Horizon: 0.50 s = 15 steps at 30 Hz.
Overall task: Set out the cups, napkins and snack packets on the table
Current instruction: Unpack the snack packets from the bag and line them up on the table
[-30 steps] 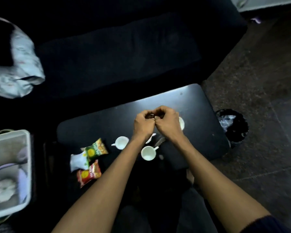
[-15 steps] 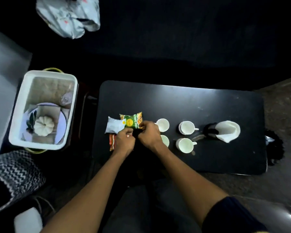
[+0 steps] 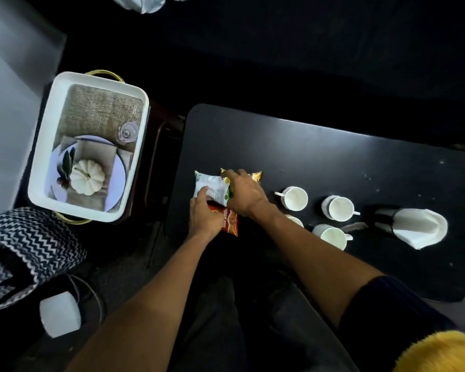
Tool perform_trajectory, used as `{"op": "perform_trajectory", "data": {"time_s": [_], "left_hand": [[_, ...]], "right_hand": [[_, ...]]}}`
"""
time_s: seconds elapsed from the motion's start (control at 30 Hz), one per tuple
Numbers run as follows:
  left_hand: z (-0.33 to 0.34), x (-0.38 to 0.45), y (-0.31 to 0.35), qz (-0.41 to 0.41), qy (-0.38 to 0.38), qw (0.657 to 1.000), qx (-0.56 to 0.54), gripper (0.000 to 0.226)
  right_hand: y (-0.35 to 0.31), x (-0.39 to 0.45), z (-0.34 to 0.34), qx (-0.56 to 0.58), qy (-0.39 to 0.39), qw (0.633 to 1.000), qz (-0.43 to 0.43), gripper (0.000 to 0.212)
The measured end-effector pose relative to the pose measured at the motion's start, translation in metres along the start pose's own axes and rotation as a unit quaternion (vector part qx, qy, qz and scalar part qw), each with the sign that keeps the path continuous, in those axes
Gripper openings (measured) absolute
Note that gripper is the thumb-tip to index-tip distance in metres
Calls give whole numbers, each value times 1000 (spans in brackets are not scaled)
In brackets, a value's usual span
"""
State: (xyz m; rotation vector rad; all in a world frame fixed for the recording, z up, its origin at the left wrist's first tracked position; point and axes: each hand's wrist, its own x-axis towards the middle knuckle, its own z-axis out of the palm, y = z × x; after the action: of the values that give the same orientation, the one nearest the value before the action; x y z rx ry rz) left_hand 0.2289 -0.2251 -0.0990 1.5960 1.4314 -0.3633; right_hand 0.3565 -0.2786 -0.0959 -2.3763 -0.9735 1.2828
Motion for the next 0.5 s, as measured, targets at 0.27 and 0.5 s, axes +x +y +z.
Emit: {"op": "perform_trajectory", "data": {"time_s": [0.27,0.5], "left_hand": [[-16,23,-3,-25,16,997,-66,56],[-28,39,7,-178,-19,937,-299,22]], "right_hand": [[-21,15,24,-28,-34,999,22,98],[-23,24,32,10,-2,997,82,50]]}}
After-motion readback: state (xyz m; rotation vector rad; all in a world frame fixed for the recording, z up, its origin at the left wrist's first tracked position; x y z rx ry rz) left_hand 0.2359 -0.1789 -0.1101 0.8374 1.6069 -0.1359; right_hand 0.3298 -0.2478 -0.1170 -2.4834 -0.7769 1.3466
